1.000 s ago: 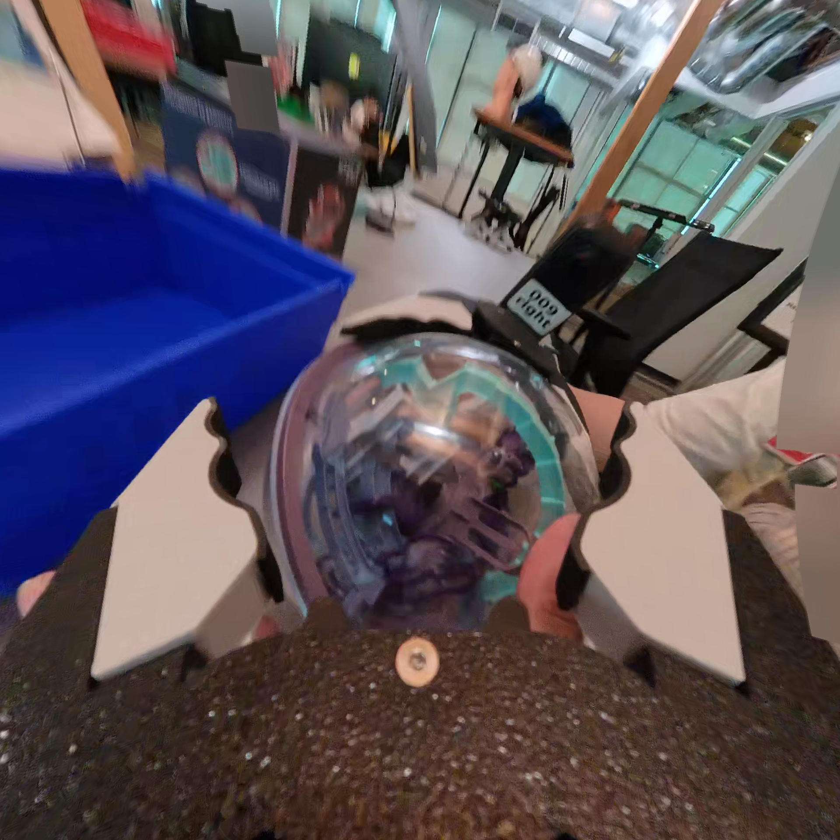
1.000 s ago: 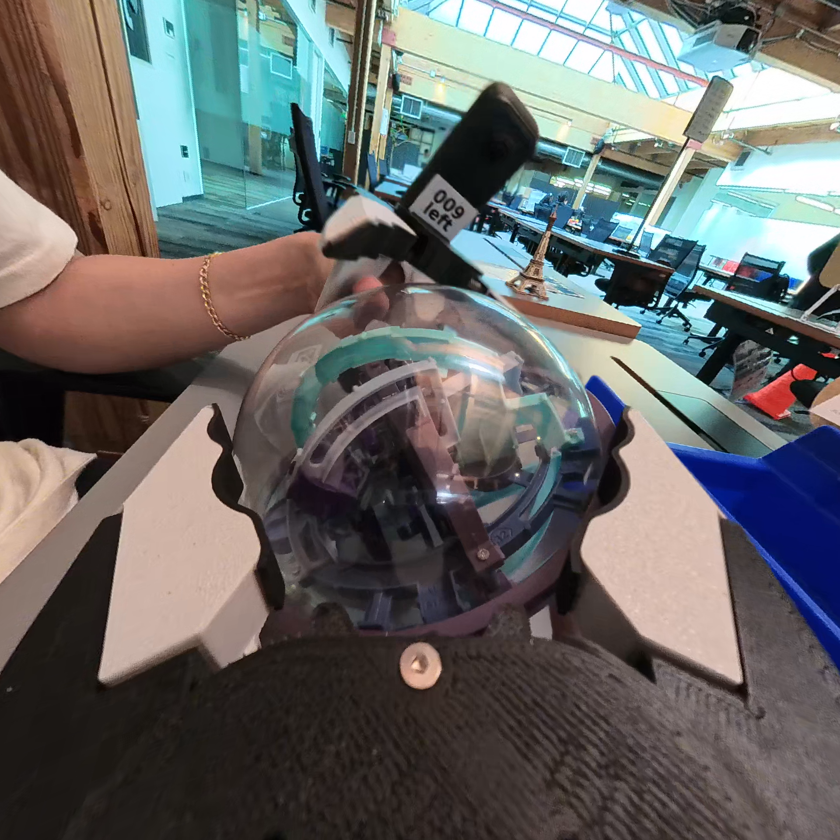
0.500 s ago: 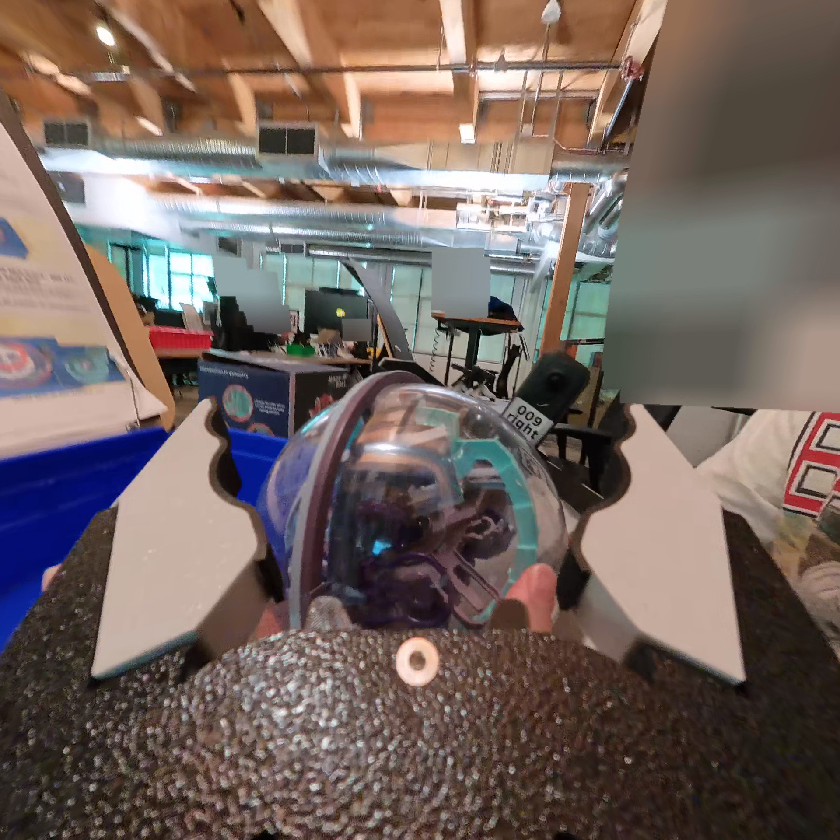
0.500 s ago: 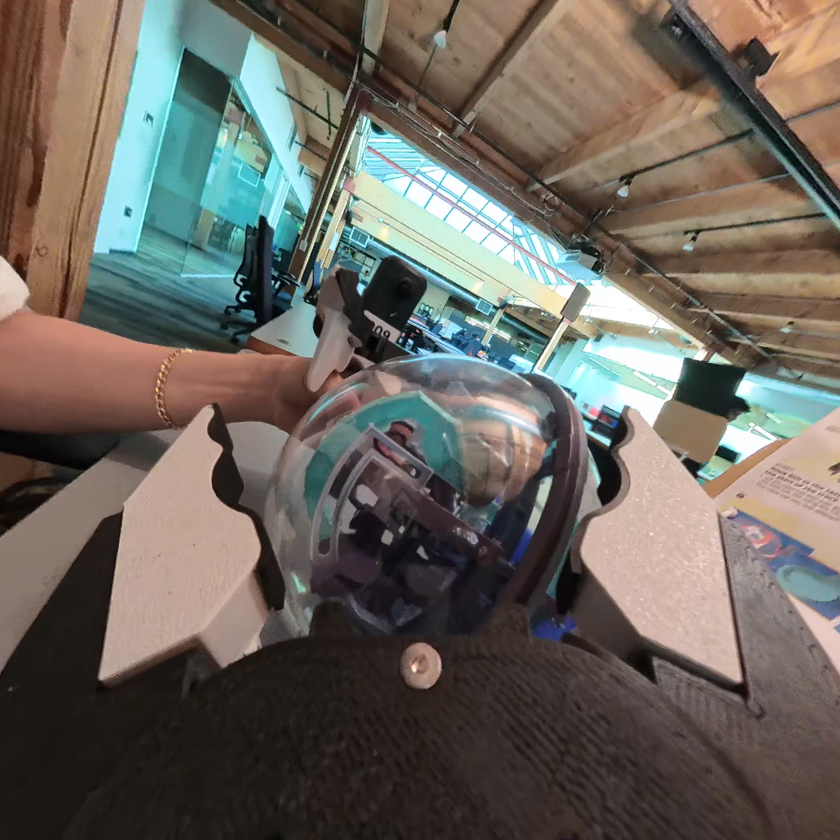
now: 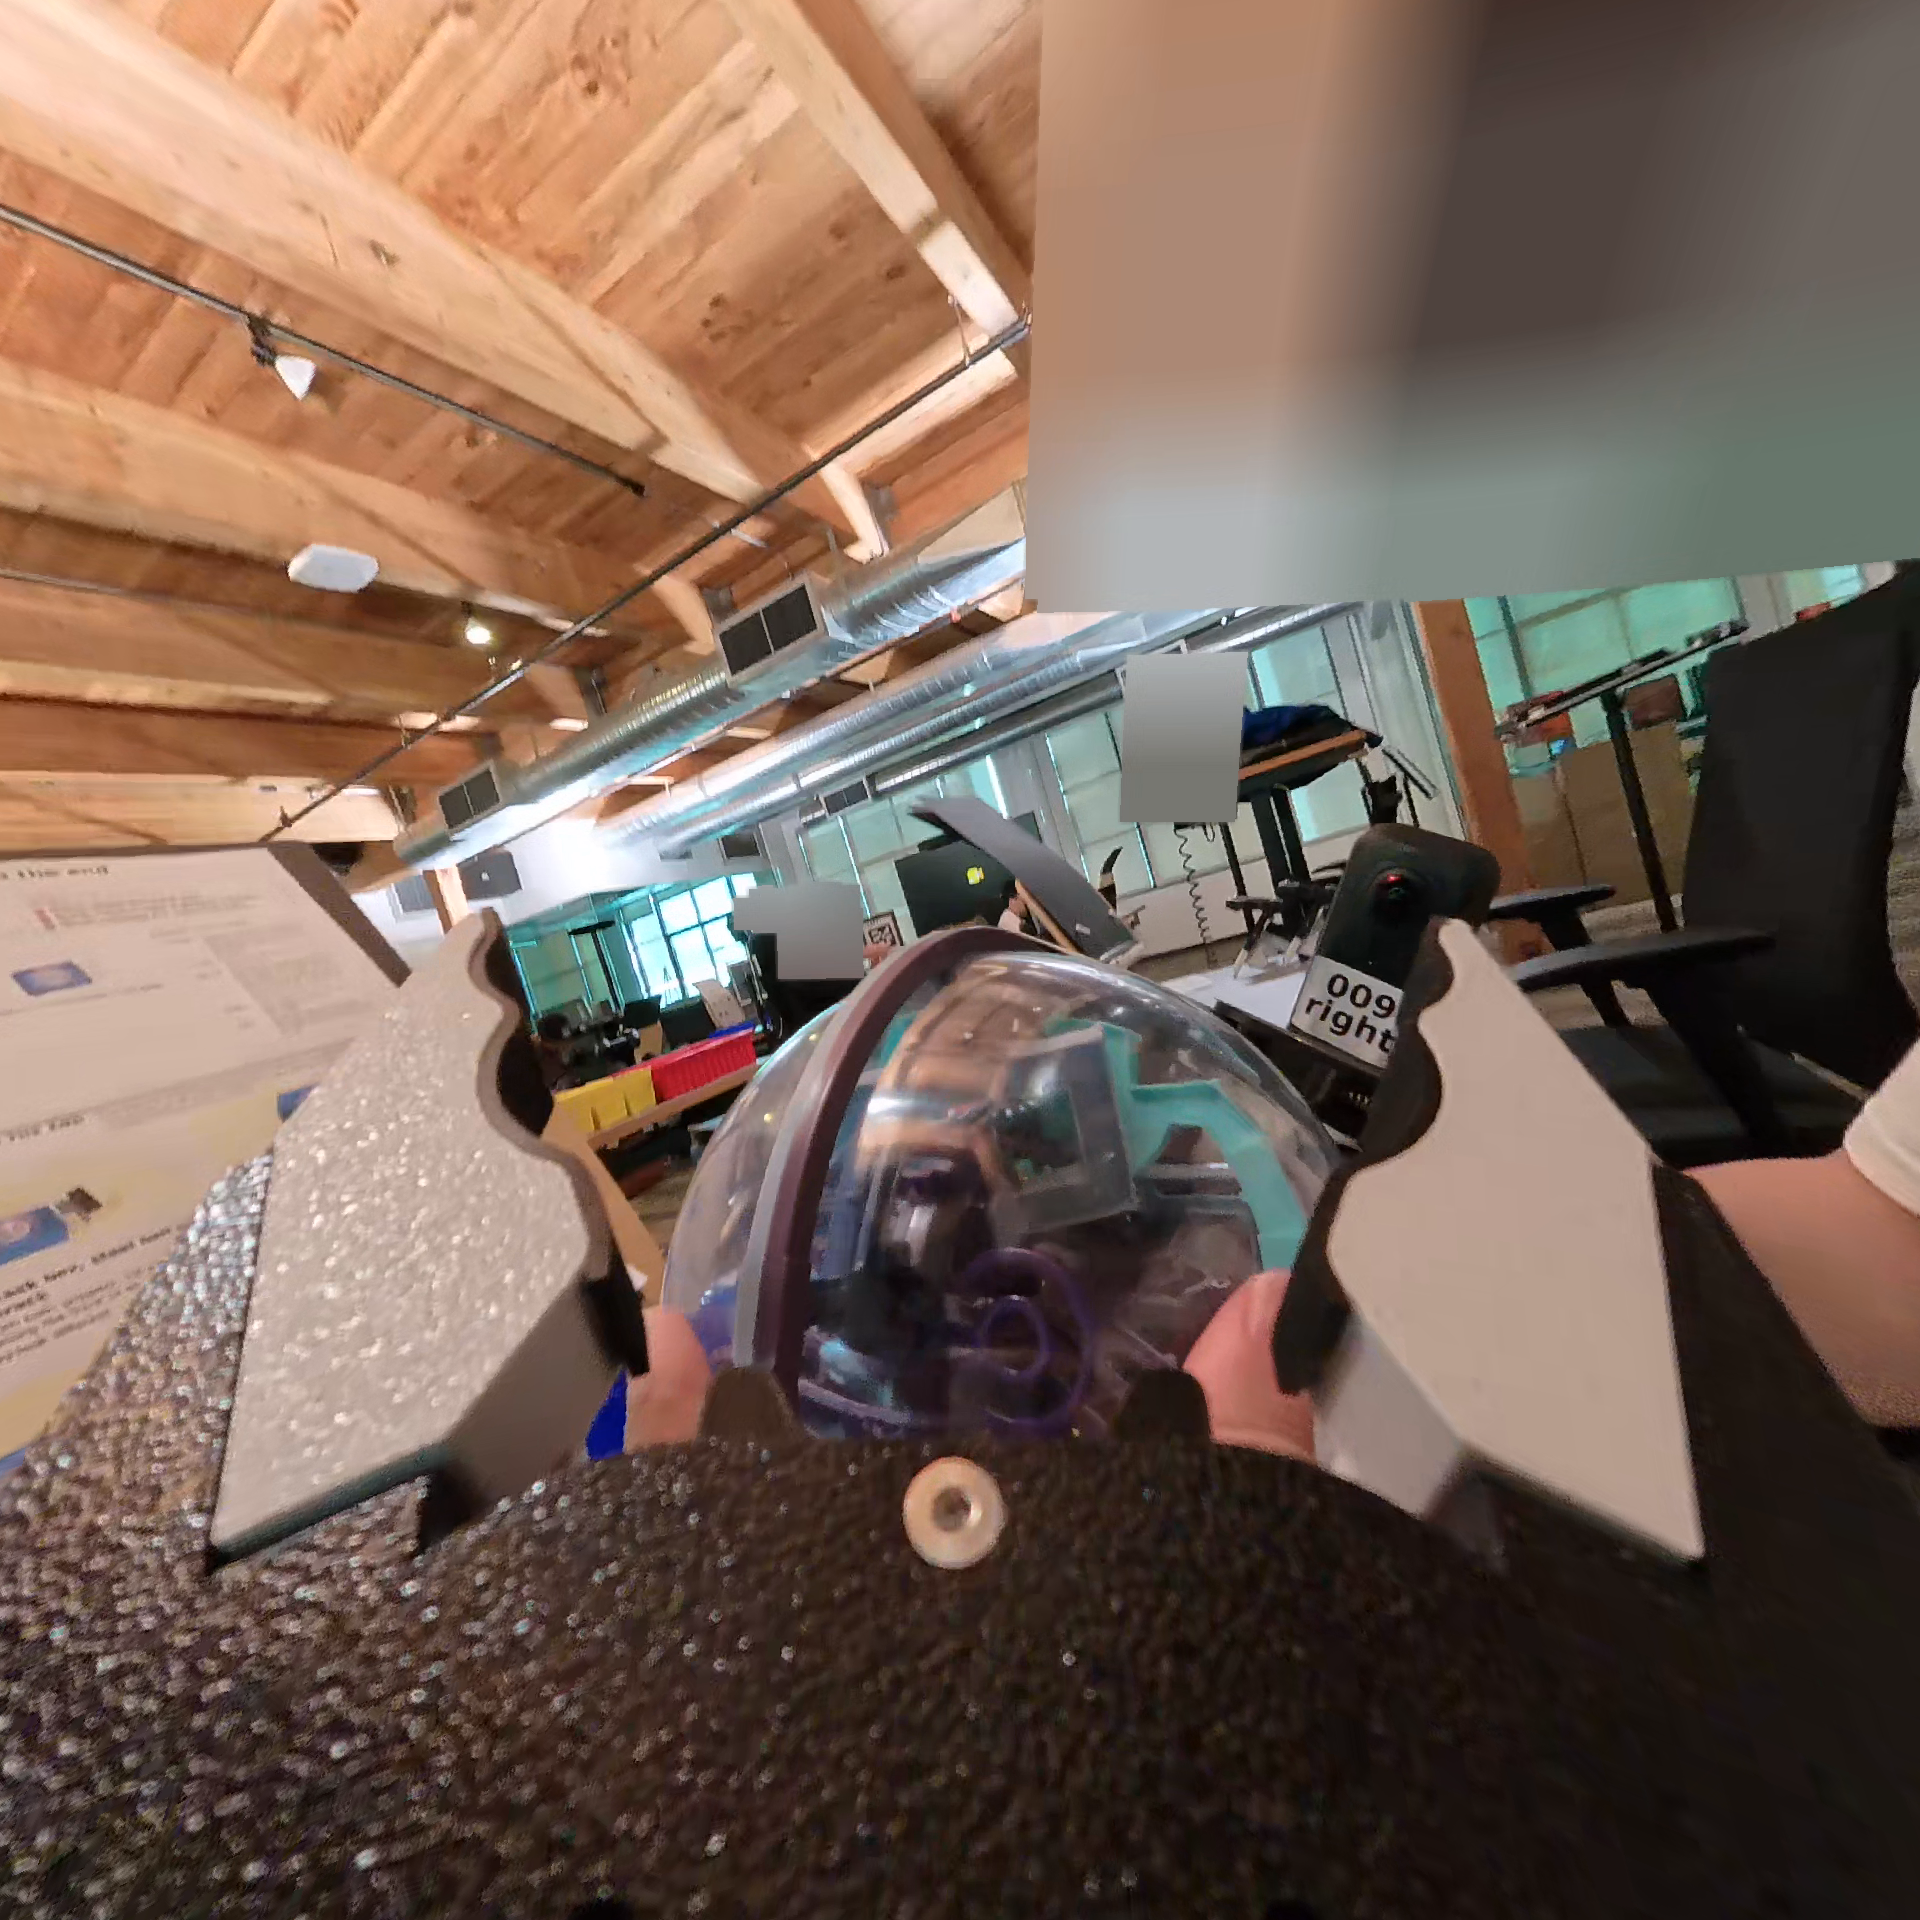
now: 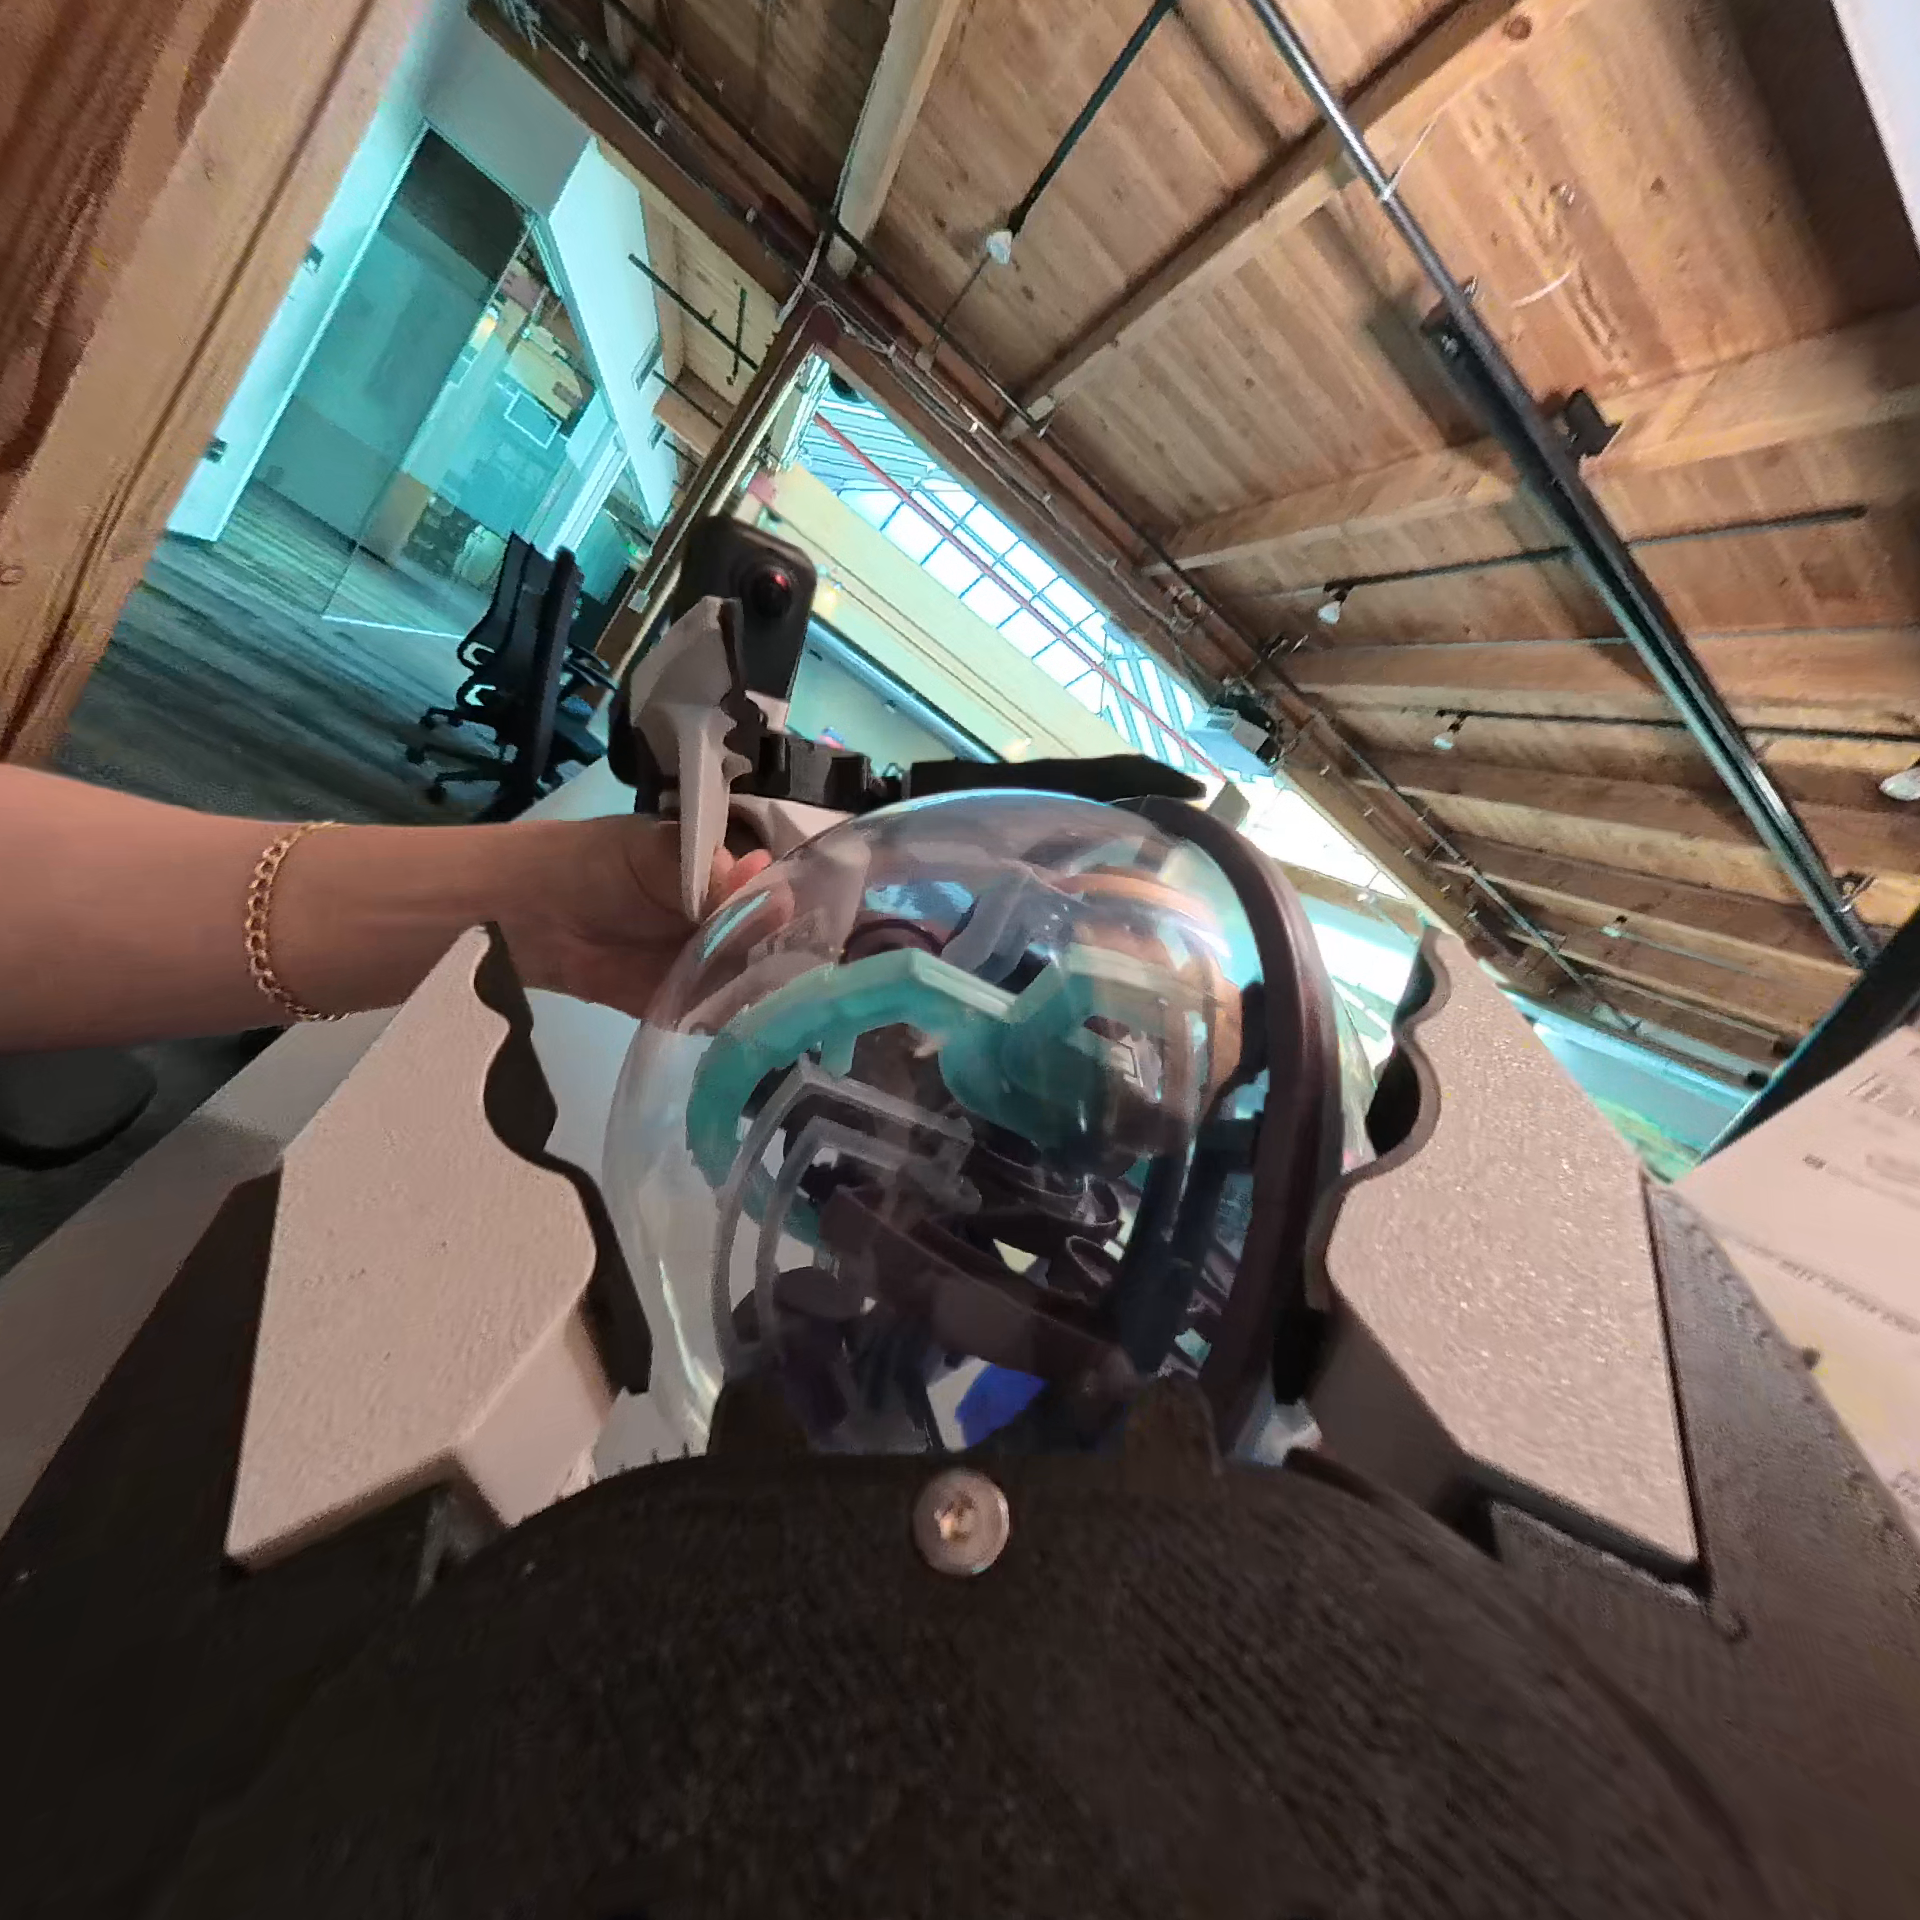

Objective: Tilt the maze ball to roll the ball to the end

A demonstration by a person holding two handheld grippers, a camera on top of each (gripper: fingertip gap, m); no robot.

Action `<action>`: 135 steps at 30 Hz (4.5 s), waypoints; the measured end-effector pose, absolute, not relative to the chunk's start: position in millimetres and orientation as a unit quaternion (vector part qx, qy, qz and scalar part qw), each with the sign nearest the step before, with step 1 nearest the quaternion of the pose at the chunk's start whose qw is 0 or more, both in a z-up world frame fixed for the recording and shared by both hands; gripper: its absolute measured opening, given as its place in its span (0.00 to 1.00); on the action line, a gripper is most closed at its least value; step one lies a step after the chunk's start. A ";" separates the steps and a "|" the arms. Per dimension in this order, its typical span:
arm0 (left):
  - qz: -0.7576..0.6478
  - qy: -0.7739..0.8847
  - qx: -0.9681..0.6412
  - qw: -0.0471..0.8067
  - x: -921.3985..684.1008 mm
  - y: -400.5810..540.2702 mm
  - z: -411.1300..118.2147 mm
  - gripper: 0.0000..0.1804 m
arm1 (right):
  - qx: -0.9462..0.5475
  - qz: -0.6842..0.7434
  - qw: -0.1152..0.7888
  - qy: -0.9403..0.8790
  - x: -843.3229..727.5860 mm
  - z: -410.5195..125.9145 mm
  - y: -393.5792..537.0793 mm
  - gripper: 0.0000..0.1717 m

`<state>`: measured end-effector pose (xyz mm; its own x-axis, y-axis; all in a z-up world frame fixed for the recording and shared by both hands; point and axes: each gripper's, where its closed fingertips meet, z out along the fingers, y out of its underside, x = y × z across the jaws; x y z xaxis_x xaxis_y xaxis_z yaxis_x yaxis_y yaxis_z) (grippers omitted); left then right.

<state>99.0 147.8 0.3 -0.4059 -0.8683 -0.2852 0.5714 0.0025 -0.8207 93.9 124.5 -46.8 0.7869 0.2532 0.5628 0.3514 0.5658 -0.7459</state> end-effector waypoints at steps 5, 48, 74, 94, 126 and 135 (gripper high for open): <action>-0.705 0.452 -0.108 0.536 69.5 138.7 26.0 0.87 | -0.442 -0.070 0.824 -0.349 71.4 -26.1 113.9 0.92; -0.662 0.384 0.130 0.631 -93.5 -8.1 284.4 0.87 | -0.282 -0.308 0.783 -0.461 -62.3 225.1 -19.6 0.92; -0.669 0.521 -0.227 0.479 134.8 115.9 68.1 0.87 | -0.515 0.003 0.846 -0.140 126.8 27.9 98.6 0.91; -0.703 0.307 -0.044 0.640 48.1 209.8 91.3 0.87 | -0.408 -0.114 0.775 -0.470 73.3 35.3 167.8 0.92; -0.557 0.364 -0.064 0.744 43.2 157.2 100.6 0.87 | -0.378 -0.030 0.834 -0.400 79.1 49.0 154.7 0.92; -0.576 0.371 -0.379 0.622 89.4 252.5 38.9 0.87 | -0.502 0.230 0.784 -0.284 99.5 4.1 215.1 0.90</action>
<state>89.4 252.5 38.9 0.0596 -0.9979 -0.0251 0.4350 0.0486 -0.8991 99.5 215.1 4.1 0.7325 0.6461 0.2142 -0.0764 0.3908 -0.9173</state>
